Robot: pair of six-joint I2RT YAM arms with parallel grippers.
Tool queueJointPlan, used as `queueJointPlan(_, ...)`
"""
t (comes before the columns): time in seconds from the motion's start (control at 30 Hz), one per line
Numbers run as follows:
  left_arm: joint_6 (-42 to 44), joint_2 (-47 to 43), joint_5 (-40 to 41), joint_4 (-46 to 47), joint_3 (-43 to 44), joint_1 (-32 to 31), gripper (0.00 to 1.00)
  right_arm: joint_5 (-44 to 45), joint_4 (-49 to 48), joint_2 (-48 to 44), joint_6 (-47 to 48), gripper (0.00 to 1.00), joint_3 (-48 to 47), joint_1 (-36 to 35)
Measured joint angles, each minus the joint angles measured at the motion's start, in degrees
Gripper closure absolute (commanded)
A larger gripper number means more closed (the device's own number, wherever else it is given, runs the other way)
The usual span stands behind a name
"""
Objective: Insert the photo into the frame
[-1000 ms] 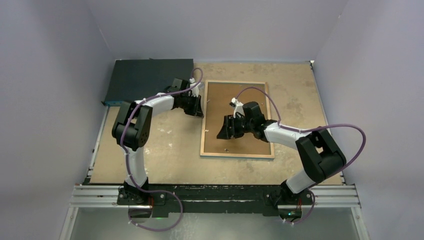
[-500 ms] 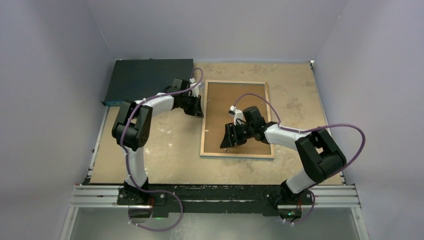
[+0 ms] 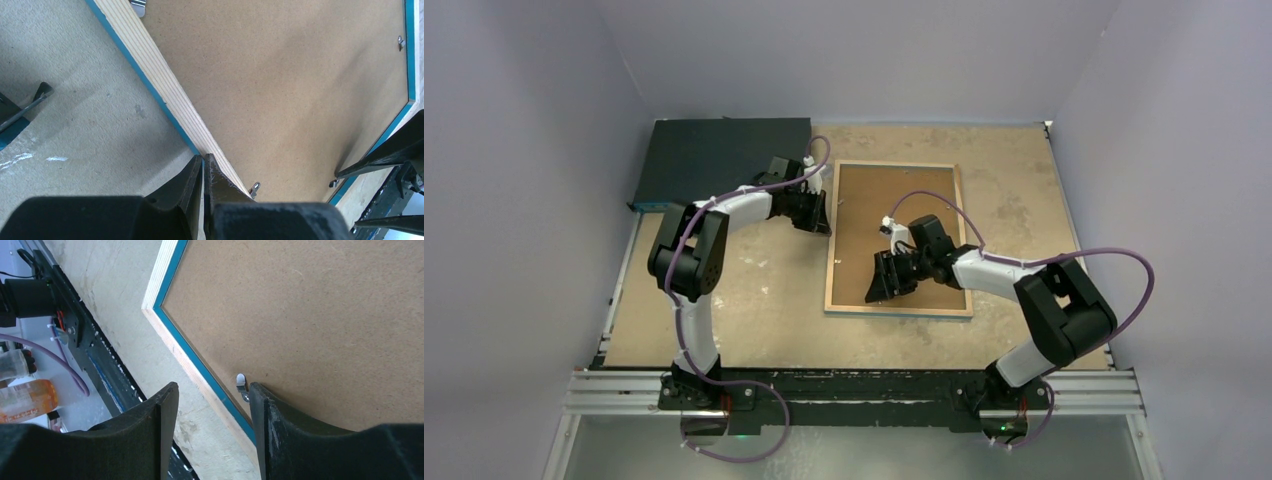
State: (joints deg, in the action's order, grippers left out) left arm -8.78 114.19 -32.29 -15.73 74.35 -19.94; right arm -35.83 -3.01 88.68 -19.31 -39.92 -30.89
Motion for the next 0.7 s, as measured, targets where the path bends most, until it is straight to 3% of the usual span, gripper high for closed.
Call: queueJointPlan(0.7,0.02,-0.11,0.2,-0.22,0.0,0.0,0.98,-1.29,0.24,0.09,1.53,0.49,0.0,-1.31)
